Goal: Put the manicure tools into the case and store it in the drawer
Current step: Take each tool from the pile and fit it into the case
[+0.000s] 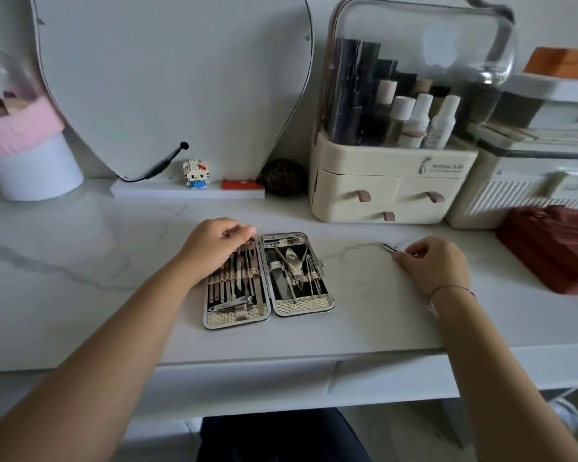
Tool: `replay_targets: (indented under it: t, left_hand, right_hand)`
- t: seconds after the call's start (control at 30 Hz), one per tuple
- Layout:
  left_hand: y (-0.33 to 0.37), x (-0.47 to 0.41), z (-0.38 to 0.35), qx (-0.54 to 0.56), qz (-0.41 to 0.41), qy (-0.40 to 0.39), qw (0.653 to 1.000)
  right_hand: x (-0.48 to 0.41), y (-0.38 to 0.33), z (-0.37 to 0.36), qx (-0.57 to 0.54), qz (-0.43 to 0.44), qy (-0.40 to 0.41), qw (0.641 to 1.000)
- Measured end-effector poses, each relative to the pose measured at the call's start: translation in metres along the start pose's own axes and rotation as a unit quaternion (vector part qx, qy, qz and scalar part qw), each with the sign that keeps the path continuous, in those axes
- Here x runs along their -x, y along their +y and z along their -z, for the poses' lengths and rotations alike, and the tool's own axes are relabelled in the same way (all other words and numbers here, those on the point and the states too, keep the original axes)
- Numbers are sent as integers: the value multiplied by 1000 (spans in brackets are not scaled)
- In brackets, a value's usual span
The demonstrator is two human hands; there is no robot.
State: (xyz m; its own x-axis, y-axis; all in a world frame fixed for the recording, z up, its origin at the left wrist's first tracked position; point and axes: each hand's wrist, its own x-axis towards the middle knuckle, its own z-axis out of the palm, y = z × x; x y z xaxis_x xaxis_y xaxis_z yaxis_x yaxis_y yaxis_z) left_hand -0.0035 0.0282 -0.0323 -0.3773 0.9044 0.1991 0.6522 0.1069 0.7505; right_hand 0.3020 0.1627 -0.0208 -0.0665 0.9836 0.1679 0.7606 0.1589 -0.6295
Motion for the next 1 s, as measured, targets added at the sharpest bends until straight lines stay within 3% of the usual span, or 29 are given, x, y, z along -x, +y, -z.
replay_targets:
  t: [0.13,0.23,0.4,0.57,0.67,0.8,0.9,1.0]
  left_hand:
    - [5,3,-1,-13,0,30,999]
    - [22,11,2,-1,-18,54,998]
    - [71,42,0,107,-50,-51,992]
    - [67,61,7,229,9,-13,973]
    - [63,70,12,279,38,0,960]
    - [62,79,17,260,56,8,964]
    - [62,82,24,266,85,5,960]
    - [60,83,31,276,120,6,954]
  right_hand:
    - [7,-4,0,-38,46,-7,998]
    - [26,-28,-2,-158,103,-52,981]
    - [70,-87,-21,-318,178,-141,921]
    - [90,-113,-31,-485,111,-220,839]
    - [96,-119,-37,-452,134,-232,851]
    - [96,-126,-38,-242,277,-185,911]
    - [97,-129,-33,-233,311,-175,905]
    - [100,-129,-35,-197,356,-94,909]
